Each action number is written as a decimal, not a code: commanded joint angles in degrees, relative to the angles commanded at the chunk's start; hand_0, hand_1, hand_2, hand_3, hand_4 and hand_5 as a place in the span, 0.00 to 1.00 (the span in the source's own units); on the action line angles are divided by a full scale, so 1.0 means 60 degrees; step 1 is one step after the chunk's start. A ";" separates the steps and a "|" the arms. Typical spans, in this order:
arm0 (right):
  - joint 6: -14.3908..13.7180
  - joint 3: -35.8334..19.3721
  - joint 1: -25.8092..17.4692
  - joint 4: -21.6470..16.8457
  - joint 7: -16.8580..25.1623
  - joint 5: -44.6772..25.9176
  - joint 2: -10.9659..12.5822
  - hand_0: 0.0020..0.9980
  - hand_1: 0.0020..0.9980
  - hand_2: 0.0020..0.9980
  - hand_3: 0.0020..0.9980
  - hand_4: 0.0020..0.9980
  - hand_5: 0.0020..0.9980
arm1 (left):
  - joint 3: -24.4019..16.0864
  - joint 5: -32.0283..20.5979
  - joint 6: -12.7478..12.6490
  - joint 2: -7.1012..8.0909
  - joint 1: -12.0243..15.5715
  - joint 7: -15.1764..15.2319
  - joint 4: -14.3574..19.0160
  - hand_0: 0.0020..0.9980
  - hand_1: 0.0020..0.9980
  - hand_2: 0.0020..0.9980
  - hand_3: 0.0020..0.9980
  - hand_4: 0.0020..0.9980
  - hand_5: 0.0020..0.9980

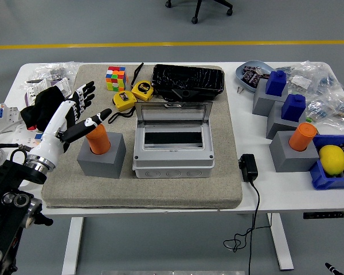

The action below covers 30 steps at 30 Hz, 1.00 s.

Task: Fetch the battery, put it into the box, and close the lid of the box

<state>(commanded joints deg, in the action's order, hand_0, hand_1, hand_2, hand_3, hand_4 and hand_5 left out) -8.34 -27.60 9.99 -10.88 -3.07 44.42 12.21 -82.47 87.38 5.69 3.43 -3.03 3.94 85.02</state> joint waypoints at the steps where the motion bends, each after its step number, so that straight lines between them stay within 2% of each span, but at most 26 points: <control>1: -0.0005 -0.0011 -0.0002 -0.0002 0.0004 0.0008 -0.0002 1.00 0.88 0.78 0.81 1.00 1.00 | 0.0030 0.0032 0.0008 -0.0003 0.0016 -0.0001 -0.0001 1.00 1.00 1.00 1.00 1.00 0.16; 4: -0.0014 -0.0023 -0.0005 -0.0008 0.0014 0.0009 -0.0012 1.00 0.88 0.78 0.81 1.00 1.00 | 0.0089 0.0108 0.0009 -0.0022 0.0055 0.0009 -0.0048 1.00 1.00 1.00 1.00 1.00 0.16; 10: -0.0022 -0.0045 0.0016 -0.0050 0.0026 0.0042 -0.0038 1.00 0.88 0.78 0.81 1.00 1.00 | 0.0112 -0.0130 -0.0068 -0.0048 0.0014 0.0134 -0.0491 1.00 1.00 1.00 1.00 1.00 0.14; 19: -0.0051 0.0140 -0.0001 -0.0047 0.0046 -0.0075 -0.0014 1.00 0.87 0.78 0.80 1.00 1.00 | 0.0179 -0.1538 -0.0213 -0.0215 -0.0005 0.0414 -0.1246 1.00 1.00 1.00 0.99 1.00 0.12; 20: -0.0054 0.0138 -0.0009 -0.0051 0.0048 -0.0070 -0.0011 1.00 0.87 0.78 0.80 1.00 1.00 | 0.0183 -0.1619 -0.0241 -0.0259 0.0020 0.0439 -0.1287 0.95 1.00 0.94 0.92 1.00 0.10; 25: -0.0062 0.0136 -0.0023 -0.0063 0.0058 -0.0065 -0.0018 1.00 0.87 0.78 0.80 1.00 1.00 | 0.0261 -0.1766 -0.0414 -0.0353 0.0089 0.0521 -0.1279 0.95 1.00 0.94 0.92 1.00 0.10; 26: -0.0061 0.0130 -0.0021 -0.0066 0.0060 -0.0058 -0.0021 1.00 0.87 0.78 0.80 1.00 1.00 | 0.0287 -0.1804 -0.0452 -0.0356 0.0087 0.0535 -0.1278 0.86 0.90 0.78 0.83 1.00 0.06; 30: -0.0062 0.0090 -0.0003 -0.0087 0.0064 -0.0025 -0.0026 1.00 0.87 0.78 0.80 1.00 1.00 | 0.0385 -0.1926 -0.0629 -0.0388 0.0078 0.0592 -0.1311 0.86 0.90 0.78 0.83 1.00 0.06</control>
<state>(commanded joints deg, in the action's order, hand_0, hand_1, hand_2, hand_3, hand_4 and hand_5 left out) -8.71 -27.07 9.97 -11.40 -2.69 44.26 12.06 -80.16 75.83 1.91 1.10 -2.56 7.49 77.15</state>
